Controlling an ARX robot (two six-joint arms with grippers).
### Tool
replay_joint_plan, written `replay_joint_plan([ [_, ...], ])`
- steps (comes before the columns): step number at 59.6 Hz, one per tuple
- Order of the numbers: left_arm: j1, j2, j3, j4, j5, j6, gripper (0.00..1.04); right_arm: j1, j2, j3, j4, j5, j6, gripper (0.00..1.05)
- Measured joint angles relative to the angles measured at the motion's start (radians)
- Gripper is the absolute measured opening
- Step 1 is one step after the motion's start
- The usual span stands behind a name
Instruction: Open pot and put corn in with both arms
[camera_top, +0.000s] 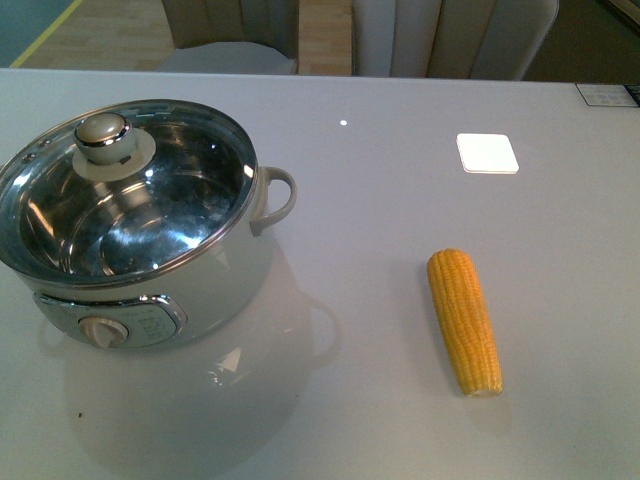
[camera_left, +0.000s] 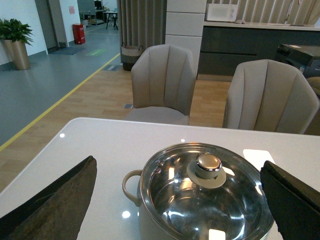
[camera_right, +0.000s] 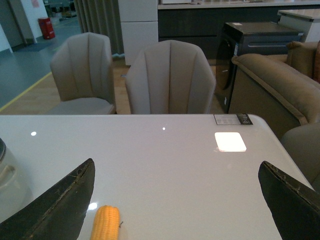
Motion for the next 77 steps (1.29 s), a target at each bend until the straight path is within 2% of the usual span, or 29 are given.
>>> replay_joint_plan([
  [31, 0.0, 0.0, 0.0, 0.0, 0.0, 0.0, 0.98, 0.0, 0.0, 0.0, 0.0, 0.0, 0.0, 0.96],
  [35, -0.03, 0.042, 0.035, -0.1, -0.075, -0.051, 0.98, 0.0, 0.0, 0.0, 0.0, 0.0, 0.0, 0.96],
  [38, -0.092, 0.153, 0.098, -0.227, -0.196, -0.156, 0.98, 0.0, 0.0, 0.0, 0.0, 0.002, 0.0, 0.96],
  [43, -0.16, 0.266, 0.143, -0.23, -0.229, -0.226, 0.98, 0.0, -0.001, 0.0, 0.0, 0.002, 0.0, 0.96],
  [52, -0.197, 0.457, 0.22, -0.063, -0.233, -0.251, 0.98, 0.0, -0.001, 0.0, 0.0, 0.002, 0.0, 0.96],
  [55, -0.2, 0.546, 0.234, 0.027, -0.228, -0.245, 0.98, 0.0, -0.001, 0.0, 0.0, 0.002, 0.0, 0.96],
  [59, -0.205, 0.802, 0.262, 0.244, -0.212, -0.221, 0.98, 0.0, -0.001, 0.0, 0.0, 0.002, 0.0, 0.96],
  [68, -0.213, 1.174, 0.335, 0.557, -0.211, -0.178, 0.98, 0.0, -0.001, 0.0, 0.0, 0.001, 0.0, 0.96],
  [77, -0.219, 1.485, 0.435, 0.763, -0.209, -0.114, 0.98, 0.0, -0.001, 0.0, 0.0, 0.002, 0.0, 0.96],
])
